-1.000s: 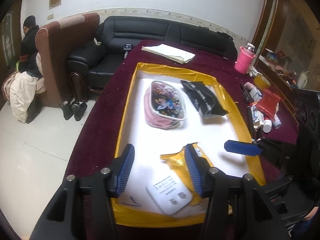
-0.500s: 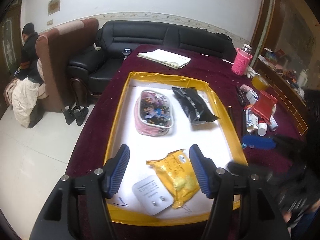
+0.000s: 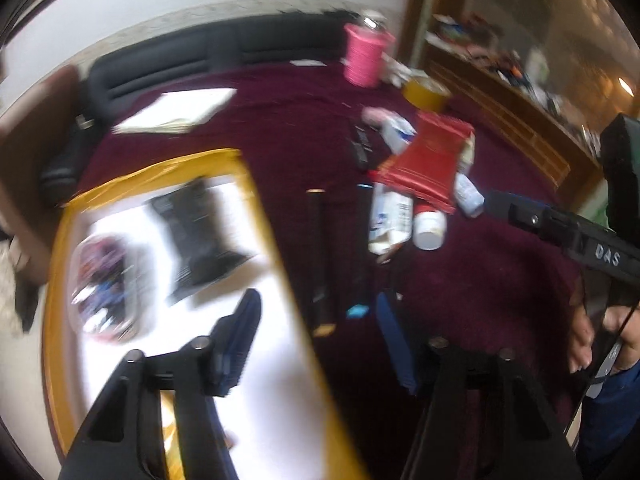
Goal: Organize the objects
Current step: 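Grasp the white medicine bottle with the right gripper while the left gripper grasps a black marker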
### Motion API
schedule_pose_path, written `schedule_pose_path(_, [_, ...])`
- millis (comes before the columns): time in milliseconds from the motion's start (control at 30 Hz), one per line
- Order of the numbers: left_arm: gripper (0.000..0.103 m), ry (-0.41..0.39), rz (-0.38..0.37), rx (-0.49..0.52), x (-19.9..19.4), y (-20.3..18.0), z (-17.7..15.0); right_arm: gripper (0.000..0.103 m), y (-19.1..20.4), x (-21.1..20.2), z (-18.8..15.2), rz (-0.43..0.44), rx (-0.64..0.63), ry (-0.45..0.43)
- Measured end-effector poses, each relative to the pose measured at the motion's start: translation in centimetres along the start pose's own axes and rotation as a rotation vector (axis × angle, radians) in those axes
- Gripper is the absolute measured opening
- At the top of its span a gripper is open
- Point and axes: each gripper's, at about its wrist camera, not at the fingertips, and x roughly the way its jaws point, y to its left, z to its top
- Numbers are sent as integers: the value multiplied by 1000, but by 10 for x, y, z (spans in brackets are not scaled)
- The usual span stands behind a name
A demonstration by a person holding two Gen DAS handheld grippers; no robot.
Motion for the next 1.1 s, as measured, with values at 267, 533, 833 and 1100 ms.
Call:
schedule_pose_path(267, [36,161,104,64,72,-17,39,83,-49,8,-17,-5,100,15])
schedule_pose_path(533, [14,238,142,49,102,-15,39,83,-67,5,-7,-15,113,11])
schedule_pose_path(833, [14,218,47,47,85,-52,10,66,-84,47,16,-172,68,134])
schedule_pose_path(1100, [14,186,52,-13,87,-54,11,37,-86,81,19,-278,-18,153])
